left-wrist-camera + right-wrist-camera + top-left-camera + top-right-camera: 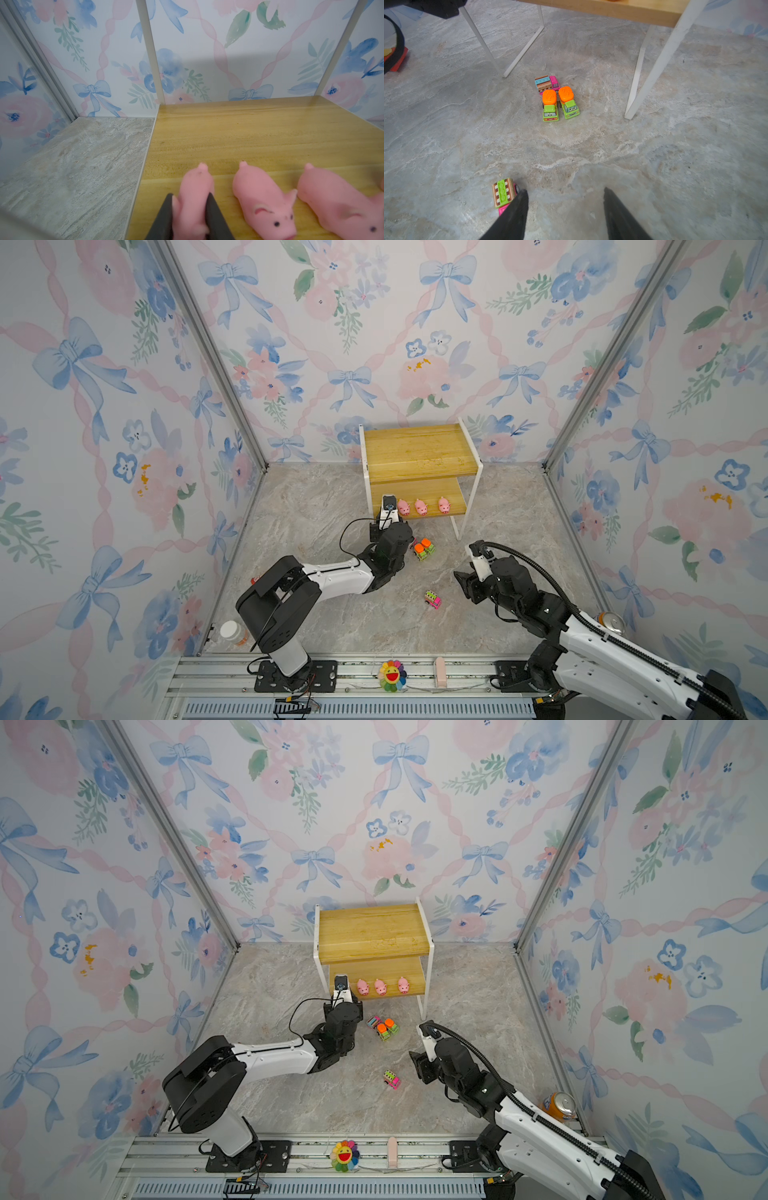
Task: Place and organize the plastic toys onto the shelf
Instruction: 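Move the held pig over the lower shelf beside the other pigs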
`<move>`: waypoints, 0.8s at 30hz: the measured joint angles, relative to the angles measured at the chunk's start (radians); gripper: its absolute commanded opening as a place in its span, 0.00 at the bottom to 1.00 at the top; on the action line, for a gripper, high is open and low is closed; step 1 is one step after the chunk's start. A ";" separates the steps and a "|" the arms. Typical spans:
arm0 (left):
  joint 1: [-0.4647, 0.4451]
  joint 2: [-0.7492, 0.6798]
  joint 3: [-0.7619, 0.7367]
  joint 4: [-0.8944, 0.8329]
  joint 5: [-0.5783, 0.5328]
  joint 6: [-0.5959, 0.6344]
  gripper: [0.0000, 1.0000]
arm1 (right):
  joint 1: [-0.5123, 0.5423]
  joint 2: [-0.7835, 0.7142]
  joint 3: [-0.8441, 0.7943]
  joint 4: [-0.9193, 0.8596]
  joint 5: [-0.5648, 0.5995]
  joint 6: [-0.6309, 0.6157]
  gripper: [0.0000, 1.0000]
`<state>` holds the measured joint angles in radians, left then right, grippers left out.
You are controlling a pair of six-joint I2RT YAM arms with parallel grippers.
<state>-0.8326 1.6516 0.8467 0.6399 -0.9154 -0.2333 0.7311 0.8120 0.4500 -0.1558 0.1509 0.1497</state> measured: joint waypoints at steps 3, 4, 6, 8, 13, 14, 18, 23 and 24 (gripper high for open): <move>0.002 0.006 0.000 0.001 0.000 -0.005 0.24 | -0.005 0.000 0.000 0.000 0.000 0.000 0.60; 0.002 0.008 0.000 0.003 0.000 -0.005 0.24 | -0.005 0.000 0.000 0.000 0.000 0.000 0.60; 0.002 0.010 0.000 0.008 0.000 -0.007 0.24 | -0.005 0.000 0.000 0.001 0.000 0.000 0.60; 0.004 0.010 0.000 0.009 0.000 -0.008 0.24 | -0.005 0.000 0.000 0.001 0.000 0.000 0.60; 0.015 0.011 0.001 0.013 0.016 -0.008 0.24 | -0.006 0.004 0.000 0.001 0.000 0.000 0.60; 0.018 0.011 0.001 0.015 0.019 -0.008 0.24 | -0.006 0.005 0.000 0.001 0.000 0.000 0.60; 0.024 0.013 0.003 0.016 0.028 -0.008 0.24 | -0.011 0.006 0.000 0.001 0.000 0.000 0.60; 0.029 0.024 0.014 0.016 0.035 -0.008 0.24 | -0.011 0.006 0.000 0.001 0.000 0.000 0.60; 0.030 0.026 0.016 0.016 0.035 -0.008 0.24 | -0.011 0.007 0.000 0.001 0.000 0.000 0.60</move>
<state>-0.8024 1.6772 0.8623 0.6563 -0.8803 -0.2413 0.7204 0.8188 0.4500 -0.1547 0.1509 0.1497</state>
